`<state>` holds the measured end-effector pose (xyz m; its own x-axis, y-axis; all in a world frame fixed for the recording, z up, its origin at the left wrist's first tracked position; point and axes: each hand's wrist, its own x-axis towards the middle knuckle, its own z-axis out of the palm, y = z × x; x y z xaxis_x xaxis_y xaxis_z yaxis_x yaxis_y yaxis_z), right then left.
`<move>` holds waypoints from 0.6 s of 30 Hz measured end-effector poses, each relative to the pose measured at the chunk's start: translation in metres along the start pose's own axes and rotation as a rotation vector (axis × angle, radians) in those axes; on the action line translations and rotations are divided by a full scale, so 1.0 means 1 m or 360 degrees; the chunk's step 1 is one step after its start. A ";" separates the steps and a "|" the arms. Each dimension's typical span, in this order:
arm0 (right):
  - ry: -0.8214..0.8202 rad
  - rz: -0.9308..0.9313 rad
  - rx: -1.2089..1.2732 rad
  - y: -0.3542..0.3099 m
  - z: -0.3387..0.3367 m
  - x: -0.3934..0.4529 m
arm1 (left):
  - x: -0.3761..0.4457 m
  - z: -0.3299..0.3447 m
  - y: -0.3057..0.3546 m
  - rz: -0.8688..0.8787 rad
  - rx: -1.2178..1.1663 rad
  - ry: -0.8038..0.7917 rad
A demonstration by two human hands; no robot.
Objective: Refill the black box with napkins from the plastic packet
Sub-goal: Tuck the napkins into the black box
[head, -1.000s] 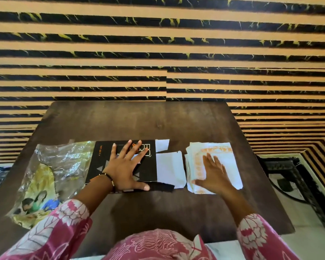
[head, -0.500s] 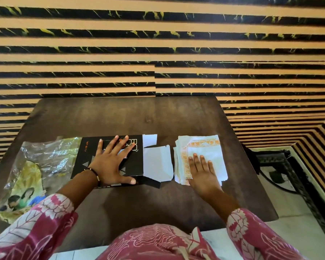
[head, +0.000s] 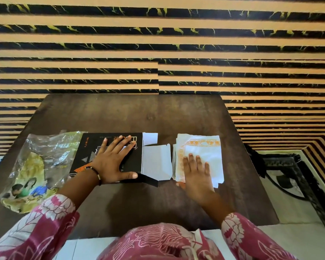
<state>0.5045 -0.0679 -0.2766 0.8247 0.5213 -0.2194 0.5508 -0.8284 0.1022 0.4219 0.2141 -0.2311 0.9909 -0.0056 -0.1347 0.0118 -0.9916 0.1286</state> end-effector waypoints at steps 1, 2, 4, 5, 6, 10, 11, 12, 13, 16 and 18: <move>0.0006 -0.0004 -0.0014 0.001 0.004 0.001 | -0.001 0.001 0.001 0.0000 -0.0001 0.0013; 0.0023 -0.0014 -0.0047 0.004 0.007 0.003 | 0.000 0.001 0.001 -0.0006 0.0004 0.0020; 0.0033 0.0015 -0.0051 0.010 0.008 0.007 | 0.002 0.000 0.003 -0.0043 -0.0045 0.0009; 0.0014 0.0002 -0.0052 0.012 0.006 0.010 | 0.004 -0.001 0.004 -0.0083 -0.0132 0.0003; 0.0066 -0.0015 -0.0057 0.014 0.002 0.011 | 0.005 -0.004 0.008 -0.0119 -0.0284 0.0021; 0.0225 0.0087 0.0309 0.032 -0.021 0.017 | 0.005 -0.020 0.048 -0.0212 -0.1063 0.0311; 0.0302 0.0161 0.0450 0.039 -0.032 0.018 | 0.007 -0.022 0.062 -0.0283 -0.1281 0.0387; 0.0368 0.0211 0.0593 0.046 -0.045 0.017 | 0.013 -0.025 0.076 -0.0387 -0.1571 0.0391; 0.0407 0.0229 0.0733 0.051 -0.057 0.015 | 0.017 -0.029 0.091 -0.0521 -0.1968 0.0296; 0.0597 0.0214 0.0930 0.060 -0.093 0.004 | 0.036 -0.029 0.123 -0.0906 -0.3071 -0.0175; 0.0789 0.0062 0.0934 0.058 -0.109 -0.008 | 0.049 -0.030 0.139 -0.0929 -0.3545 -0.0478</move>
<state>0.5436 -0.0977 -0.1626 0.8794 0.4060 0.2488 0.4762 -0.7487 -0.4612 0.4757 0.0795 -0.1905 0.7909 -0.0941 -0.6046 0.4677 0.7301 0.4982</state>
